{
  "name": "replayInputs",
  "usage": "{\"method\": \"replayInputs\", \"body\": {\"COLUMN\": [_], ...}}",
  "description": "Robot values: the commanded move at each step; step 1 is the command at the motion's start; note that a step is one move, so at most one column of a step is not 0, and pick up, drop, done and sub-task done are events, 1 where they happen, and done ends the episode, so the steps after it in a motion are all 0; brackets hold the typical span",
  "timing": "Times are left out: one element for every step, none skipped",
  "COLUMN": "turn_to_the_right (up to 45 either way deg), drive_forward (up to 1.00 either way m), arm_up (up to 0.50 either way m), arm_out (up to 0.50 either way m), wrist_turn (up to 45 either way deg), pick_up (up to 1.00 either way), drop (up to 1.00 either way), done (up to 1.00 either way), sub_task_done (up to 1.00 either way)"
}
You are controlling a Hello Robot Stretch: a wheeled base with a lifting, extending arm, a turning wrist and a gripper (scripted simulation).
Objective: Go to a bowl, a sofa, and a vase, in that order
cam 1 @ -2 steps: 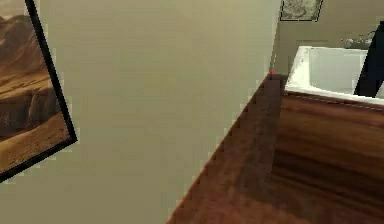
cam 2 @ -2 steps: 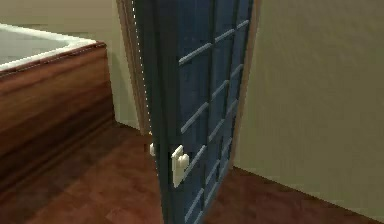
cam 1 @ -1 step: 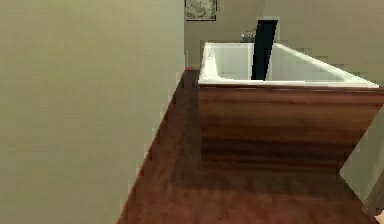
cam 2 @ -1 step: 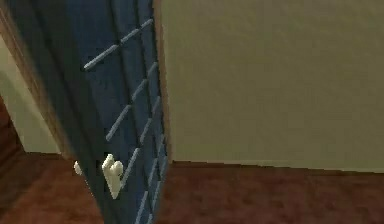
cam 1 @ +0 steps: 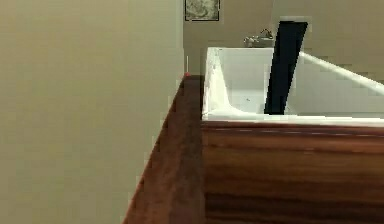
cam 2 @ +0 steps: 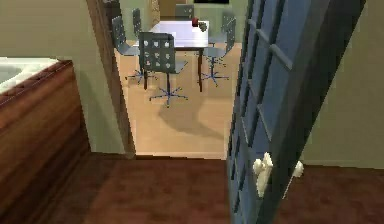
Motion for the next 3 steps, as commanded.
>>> {"method": "replayInputs", "body": {"turn_to_the_right": [45.0, 36.0, 0.0], "drive_forward": [0.00, 0.00, 0.90], "arm_up": [0.00, 0.00, 0.00], "arm_out": [0.00, 0.00, 0.00], "wrist_turn": [0.0, 0.0, 0.0], "pick_up": [0.00, 0.00, 0.00], "drop": [0.00, 0.00, 0.00], "done": [0.00, 0.00, 0.00], "sub_task_done": [0.00, 0.00, 0.00]}}
